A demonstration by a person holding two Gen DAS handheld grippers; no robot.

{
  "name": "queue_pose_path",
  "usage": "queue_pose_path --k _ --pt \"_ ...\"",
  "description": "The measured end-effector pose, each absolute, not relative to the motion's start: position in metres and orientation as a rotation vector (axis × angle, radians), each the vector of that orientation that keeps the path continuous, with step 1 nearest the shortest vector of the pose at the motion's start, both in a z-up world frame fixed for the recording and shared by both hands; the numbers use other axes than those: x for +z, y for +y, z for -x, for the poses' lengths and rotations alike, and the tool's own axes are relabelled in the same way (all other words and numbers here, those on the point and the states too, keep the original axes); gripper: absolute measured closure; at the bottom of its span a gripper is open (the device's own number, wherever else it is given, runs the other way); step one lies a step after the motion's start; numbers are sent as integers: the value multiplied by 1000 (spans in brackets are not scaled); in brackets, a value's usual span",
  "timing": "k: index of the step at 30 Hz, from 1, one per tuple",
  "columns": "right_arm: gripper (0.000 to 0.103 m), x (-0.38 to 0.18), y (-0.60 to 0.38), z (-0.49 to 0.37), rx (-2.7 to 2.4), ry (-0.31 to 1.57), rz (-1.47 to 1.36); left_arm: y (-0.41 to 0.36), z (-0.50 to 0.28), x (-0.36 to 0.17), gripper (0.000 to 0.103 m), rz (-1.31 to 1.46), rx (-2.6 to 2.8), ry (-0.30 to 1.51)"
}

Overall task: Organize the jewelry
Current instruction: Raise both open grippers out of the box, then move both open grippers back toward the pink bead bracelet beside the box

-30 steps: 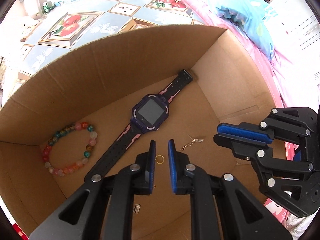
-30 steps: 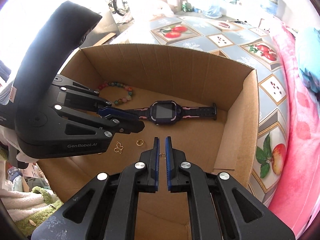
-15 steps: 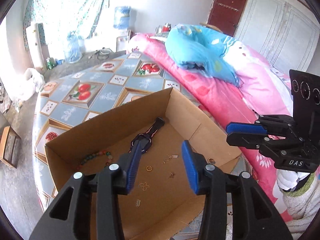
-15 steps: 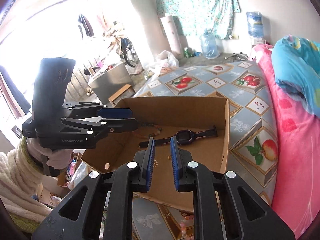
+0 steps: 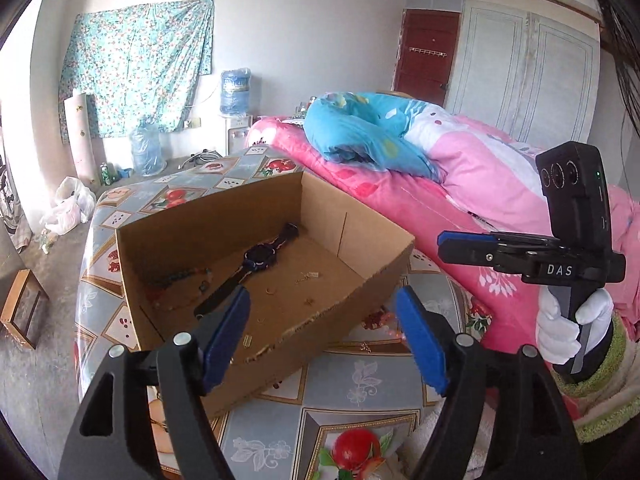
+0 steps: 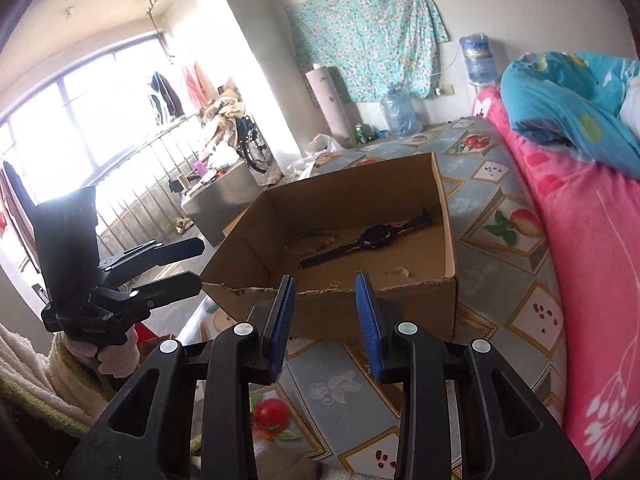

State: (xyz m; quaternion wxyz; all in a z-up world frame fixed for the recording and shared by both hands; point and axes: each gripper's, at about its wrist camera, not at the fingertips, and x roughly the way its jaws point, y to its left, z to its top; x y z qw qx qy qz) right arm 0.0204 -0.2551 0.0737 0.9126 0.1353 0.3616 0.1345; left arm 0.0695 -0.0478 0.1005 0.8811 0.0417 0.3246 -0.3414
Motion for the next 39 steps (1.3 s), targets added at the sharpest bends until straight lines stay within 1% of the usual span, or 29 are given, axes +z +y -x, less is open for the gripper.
queue_pose_path --k 4,10,16,23,33,39 --pt "72 50 -246 -8 271 796 -303 -53 -47 78 25 -115 -726 712" --pt "72 6 -235 -7 241 898 -328 -79 -31 19 25 -232 -652 809" --pt "79 -18 -228 -21 180 946 -245 -85 -35 -24 25 -304 -561 846" --pt "82 -34 -217 -38 140 987 -157 -94 -33 -38 25 -359 -558 842" --pt "99 -41 -215 -50 105 1014 -108 -101 -37 -45 25 -360 -563 852" --pt "103 -41 -215 -50 148 1033 -158 -103 -41 -47 25 -365 -546 853"
